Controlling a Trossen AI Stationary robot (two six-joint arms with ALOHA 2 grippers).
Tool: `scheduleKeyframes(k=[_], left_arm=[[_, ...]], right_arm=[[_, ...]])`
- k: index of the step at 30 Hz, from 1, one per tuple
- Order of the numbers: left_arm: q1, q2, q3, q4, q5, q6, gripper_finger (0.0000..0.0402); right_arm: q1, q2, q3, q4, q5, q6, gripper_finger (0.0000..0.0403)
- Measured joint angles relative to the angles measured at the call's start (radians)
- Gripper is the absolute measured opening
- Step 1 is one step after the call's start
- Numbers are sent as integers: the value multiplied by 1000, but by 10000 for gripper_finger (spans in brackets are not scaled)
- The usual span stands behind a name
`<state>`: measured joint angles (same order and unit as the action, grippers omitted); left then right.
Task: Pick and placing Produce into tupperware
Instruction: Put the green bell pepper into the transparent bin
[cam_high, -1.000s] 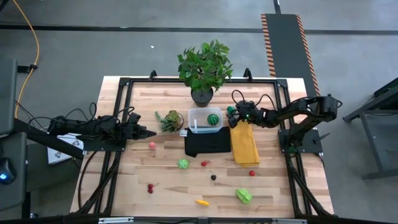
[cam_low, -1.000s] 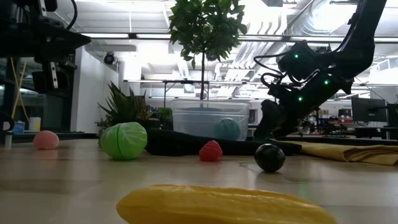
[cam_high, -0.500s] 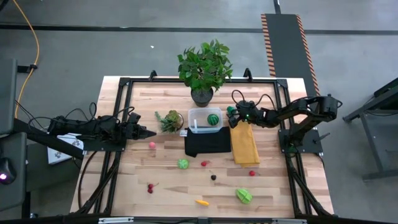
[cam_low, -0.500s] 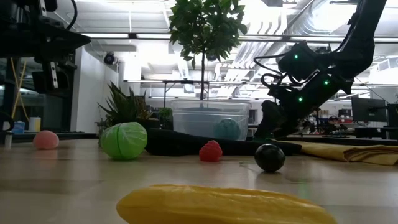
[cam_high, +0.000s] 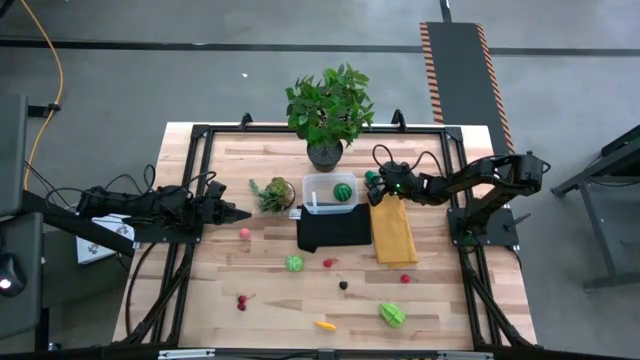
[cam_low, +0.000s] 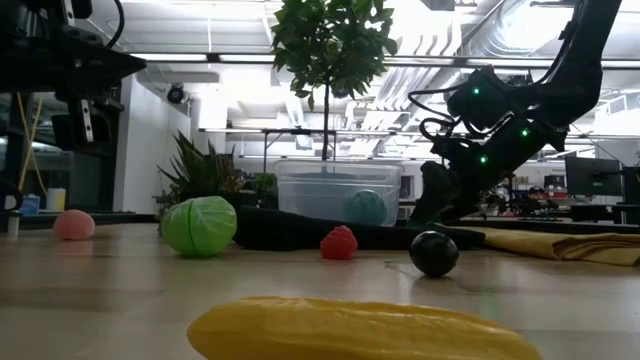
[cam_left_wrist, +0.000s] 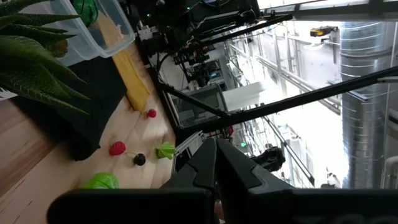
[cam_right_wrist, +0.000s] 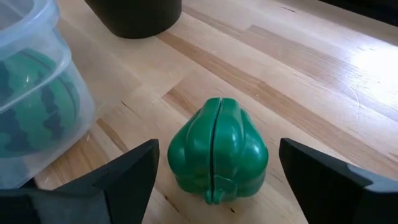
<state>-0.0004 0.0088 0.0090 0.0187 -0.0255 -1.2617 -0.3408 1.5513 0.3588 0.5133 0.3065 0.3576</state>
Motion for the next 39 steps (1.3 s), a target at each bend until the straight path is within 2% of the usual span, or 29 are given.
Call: scheduleKeyframes(k=[9,29,39], left_arm=[[0,0,0,0,0,0,1],[0,0,0,0,0,0,1],[0,0,0,0,0,0,1]], right_arm=[[0,0,0,0,0,0,315],[0,0,0,3,0,0,222],[0,0,0,6,0,0,213]])
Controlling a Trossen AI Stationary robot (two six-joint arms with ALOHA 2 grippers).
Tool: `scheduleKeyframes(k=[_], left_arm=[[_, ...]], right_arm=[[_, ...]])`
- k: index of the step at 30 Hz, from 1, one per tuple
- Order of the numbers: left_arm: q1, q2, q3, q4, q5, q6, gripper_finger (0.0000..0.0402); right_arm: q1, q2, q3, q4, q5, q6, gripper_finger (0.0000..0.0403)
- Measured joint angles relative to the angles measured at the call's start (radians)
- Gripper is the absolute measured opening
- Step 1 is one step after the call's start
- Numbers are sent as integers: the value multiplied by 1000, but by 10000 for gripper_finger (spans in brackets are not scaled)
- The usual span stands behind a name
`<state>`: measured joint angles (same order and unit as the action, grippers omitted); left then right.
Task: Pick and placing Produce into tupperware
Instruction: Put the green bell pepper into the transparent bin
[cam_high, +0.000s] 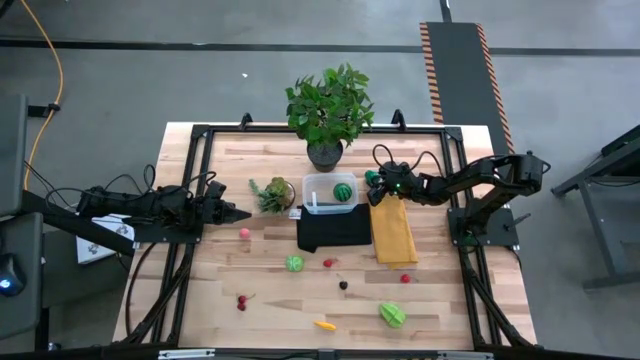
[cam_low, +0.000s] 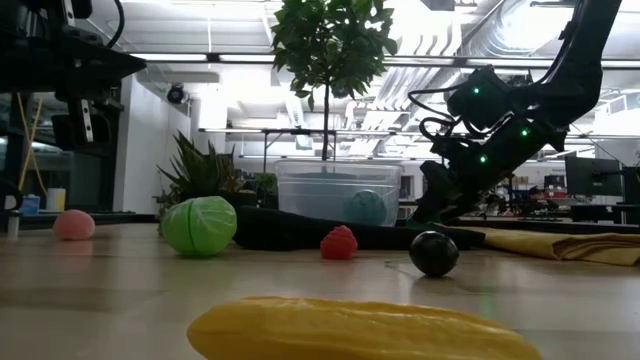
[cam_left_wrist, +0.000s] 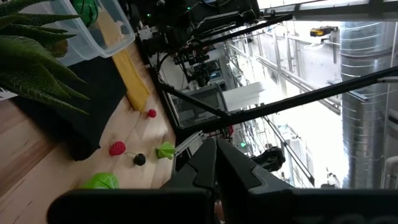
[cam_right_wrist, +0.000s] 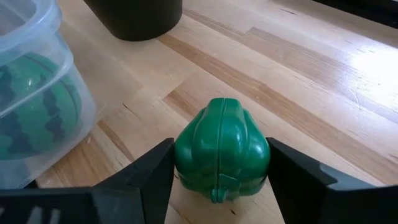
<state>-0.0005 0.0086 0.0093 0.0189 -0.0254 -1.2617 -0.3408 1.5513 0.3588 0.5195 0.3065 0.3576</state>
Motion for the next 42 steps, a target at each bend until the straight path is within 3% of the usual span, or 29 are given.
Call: scheduleKeyframes(k=[12,18,31,42], left_arm=[[0,0,0,0,0,0,1],[0,0,0,0,0,0,1],[0,0,0,0,0,1,1],[0,0,0,0,0,6,1]], right_arm=[[0,-4,36,10,0,19,212],[0,-60,70,-170,64,26,212],[-41,-269,73,-383,75,62,212],[-29,-447,73,-643,-7,172,212]])
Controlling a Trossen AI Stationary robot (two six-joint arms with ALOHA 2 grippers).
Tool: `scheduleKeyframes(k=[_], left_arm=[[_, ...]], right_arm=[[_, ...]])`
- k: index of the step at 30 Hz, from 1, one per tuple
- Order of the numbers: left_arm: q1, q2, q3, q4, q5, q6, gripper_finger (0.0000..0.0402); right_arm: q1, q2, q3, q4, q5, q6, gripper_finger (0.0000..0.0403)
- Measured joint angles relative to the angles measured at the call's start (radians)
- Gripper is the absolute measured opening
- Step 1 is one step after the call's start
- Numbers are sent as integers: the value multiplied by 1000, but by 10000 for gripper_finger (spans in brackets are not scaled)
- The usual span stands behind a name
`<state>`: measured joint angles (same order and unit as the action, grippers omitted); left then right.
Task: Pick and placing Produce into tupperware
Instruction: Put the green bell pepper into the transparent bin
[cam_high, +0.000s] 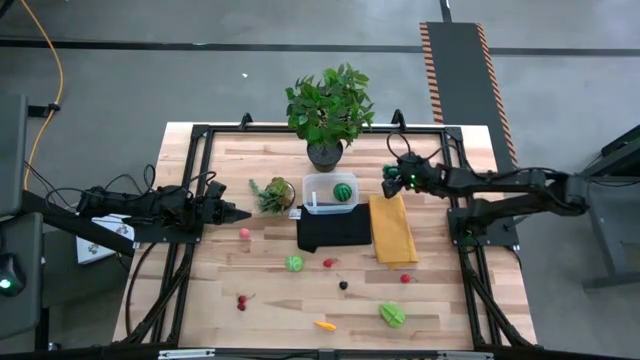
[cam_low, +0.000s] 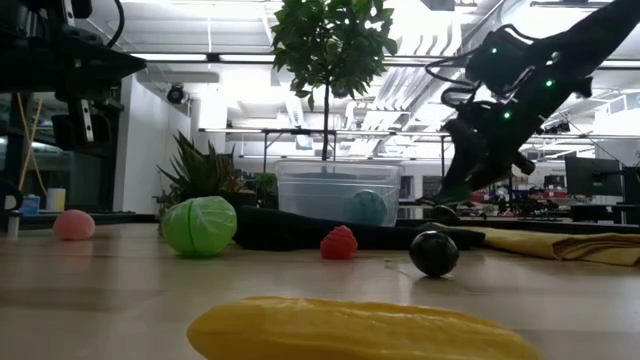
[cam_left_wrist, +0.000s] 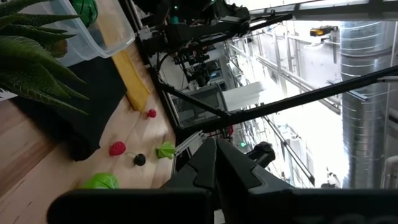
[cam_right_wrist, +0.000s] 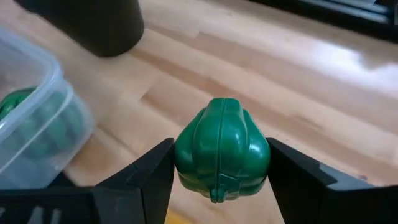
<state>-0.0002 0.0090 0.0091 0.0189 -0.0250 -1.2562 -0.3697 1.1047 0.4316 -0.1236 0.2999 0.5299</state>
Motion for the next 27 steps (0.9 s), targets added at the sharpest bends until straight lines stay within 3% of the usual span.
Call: scheduleKeyframes(k=[10,21,27], left_arm=[[0,0,0,0,0,22,1],[0,0,0,0,0,22,1],[0,0,0,0,0,43,1]], right_arm=[[75,-54,0,-127,-150,106,212],[223,-54,0,-119,-296,221,212],[317,-54,0,-84,-320,263,212]])
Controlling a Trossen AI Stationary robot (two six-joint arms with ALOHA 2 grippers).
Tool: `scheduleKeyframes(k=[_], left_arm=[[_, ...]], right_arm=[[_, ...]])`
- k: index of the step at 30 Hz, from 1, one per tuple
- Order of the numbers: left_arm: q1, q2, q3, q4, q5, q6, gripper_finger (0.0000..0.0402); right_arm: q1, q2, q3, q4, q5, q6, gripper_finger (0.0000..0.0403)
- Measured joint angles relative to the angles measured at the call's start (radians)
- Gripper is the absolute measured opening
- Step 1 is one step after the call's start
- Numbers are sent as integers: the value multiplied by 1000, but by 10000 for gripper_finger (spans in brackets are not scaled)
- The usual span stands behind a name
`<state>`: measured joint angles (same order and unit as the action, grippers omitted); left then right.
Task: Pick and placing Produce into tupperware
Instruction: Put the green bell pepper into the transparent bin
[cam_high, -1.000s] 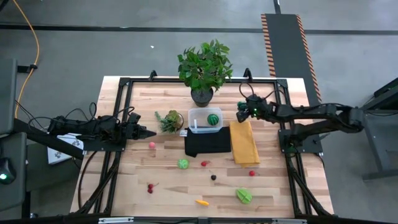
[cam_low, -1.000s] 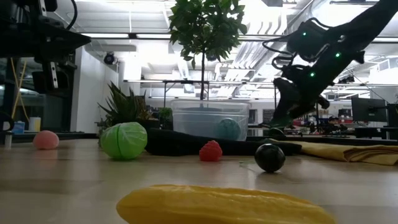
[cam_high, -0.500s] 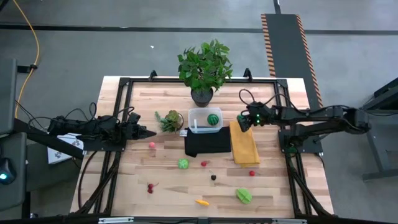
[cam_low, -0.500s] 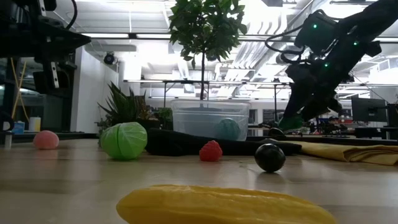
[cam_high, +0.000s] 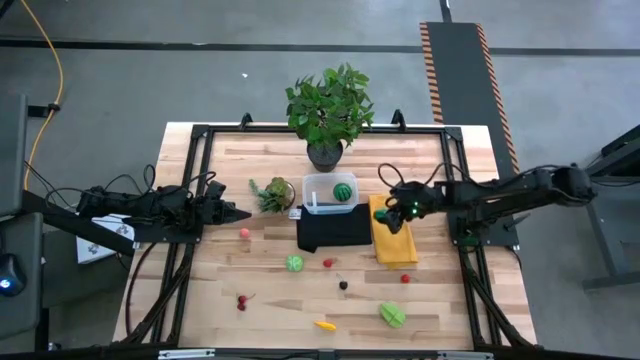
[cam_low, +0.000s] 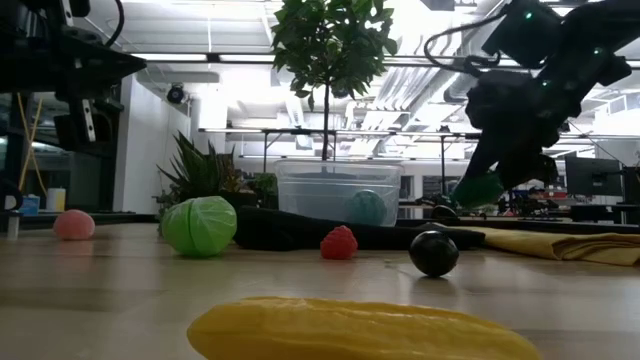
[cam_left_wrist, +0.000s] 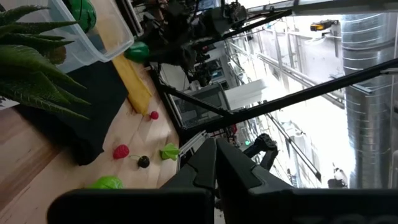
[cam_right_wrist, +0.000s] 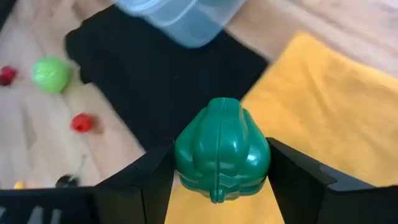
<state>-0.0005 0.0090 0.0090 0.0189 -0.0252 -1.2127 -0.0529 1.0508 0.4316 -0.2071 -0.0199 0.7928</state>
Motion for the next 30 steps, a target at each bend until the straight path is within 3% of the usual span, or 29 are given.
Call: scheduleKeyframes(k=[14,30], left_arm=[[0,0,0,0,0,4,1],[0,0,0,0,0,3,1]], right_arm=[[114,0,0,301,-39,119,212],[141,0,0,583,98,122,212]])
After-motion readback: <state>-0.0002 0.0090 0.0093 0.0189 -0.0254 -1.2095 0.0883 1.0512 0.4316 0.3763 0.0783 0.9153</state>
